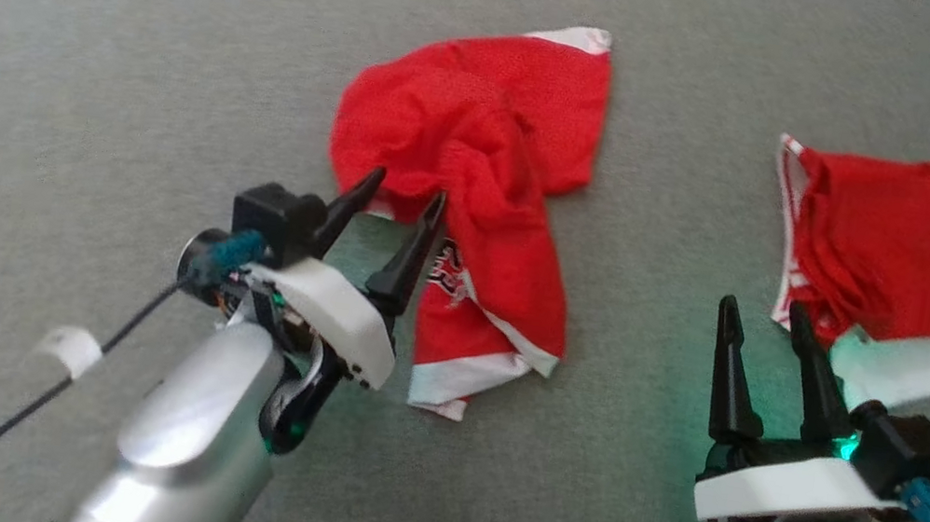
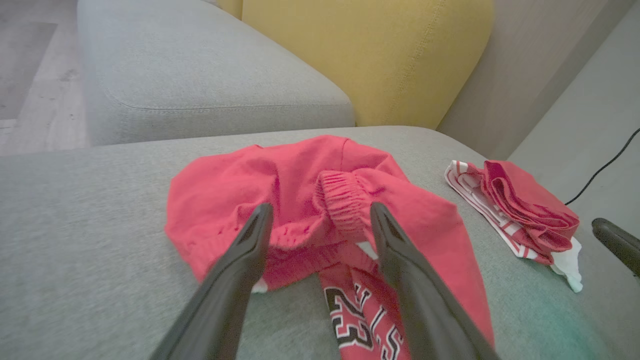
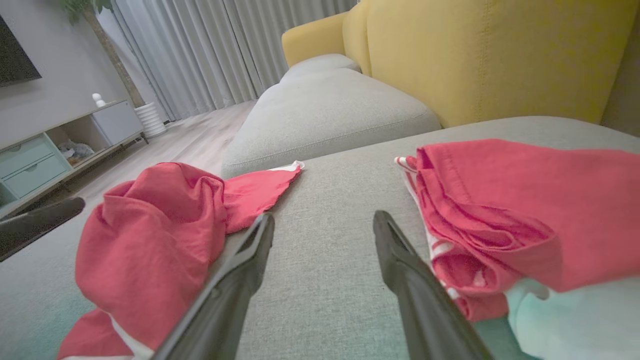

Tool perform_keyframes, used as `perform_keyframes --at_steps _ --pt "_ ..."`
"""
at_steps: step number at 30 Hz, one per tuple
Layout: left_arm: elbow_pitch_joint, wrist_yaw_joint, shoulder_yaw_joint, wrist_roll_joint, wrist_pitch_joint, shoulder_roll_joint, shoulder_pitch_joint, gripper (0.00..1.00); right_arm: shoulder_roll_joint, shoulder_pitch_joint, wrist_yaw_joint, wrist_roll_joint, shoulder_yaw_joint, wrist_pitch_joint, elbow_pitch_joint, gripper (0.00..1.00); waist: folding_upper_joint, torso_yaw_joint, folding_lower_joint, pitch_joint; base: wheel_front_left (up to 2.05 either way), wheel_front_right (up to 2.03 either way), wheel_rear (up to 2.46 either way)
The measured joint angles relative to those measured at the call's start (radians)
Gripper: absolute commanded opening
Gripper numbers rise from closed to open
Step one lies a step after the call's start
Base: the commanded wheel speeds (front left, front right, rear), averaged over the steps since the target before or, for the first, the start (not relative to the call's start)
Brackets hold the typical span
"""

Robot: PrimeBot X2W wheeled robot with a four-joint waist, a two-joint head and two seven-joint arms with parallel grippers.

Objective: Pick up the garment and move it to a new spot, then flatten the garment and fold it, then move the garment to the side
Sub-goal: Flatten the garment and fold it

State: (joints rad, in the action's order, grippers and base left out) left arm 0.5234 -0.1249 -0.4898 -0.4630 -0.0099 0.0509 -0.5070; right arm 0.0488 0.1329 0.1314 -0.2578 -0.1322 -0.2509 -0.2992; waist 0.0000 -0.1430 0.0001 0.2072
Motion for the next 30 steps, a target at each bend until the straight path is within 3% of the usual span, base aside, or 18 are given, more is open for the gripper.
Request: perform_keyframes --at_steps 7,17,19,25,30 --pt "0.041 0.000 -0.052 -0.142 0.014 0.010 -0.061 1.00 0.000 0.001 0.000 -0.016 0.001 0.000 0.006 1.00 0.0000 -0.069 0.0000 0.038 0.00 0.00 0.00" --pt "0.053 0.000 -0.168 -0.266 0.050 0.069 -0.121 1.00 -0.001 0.002 0.000 -0.024 -0.012 0.000 0.003 1.00 0.0000 -0.107 0.0000 0.050 0.00 0.00 0.00" --pt "0.045 0.000 -0.201 -0.290 0.062 0.075 -0.123 0.00 -0.001 0.002 0.000 -0.024 -0.011 0.000 -0.001 1.00 0.0000 -0.110 0.0000 0.048 0.00 0.00 0.00" --pt "-0.038 0.000 -0.279 -0.339 0.040 0.128 -0.134 0.00 -0.001 0.002 0.000 -0.029 -0.010 0.000 -0.008 1.00 0.0000 -0.111 -0.0001 0.032 0.00 0.00 0.00" --pt "-0.137 0.000 -0.334 -0.368 0.035 0.190 -0.249 0.00 -0.001 0.002 0.000 -0.046 -0.026 0.000 -0.014 1.00 0.0000 -0.105 -0.0001 0.006 0.00 0.00 0.00"
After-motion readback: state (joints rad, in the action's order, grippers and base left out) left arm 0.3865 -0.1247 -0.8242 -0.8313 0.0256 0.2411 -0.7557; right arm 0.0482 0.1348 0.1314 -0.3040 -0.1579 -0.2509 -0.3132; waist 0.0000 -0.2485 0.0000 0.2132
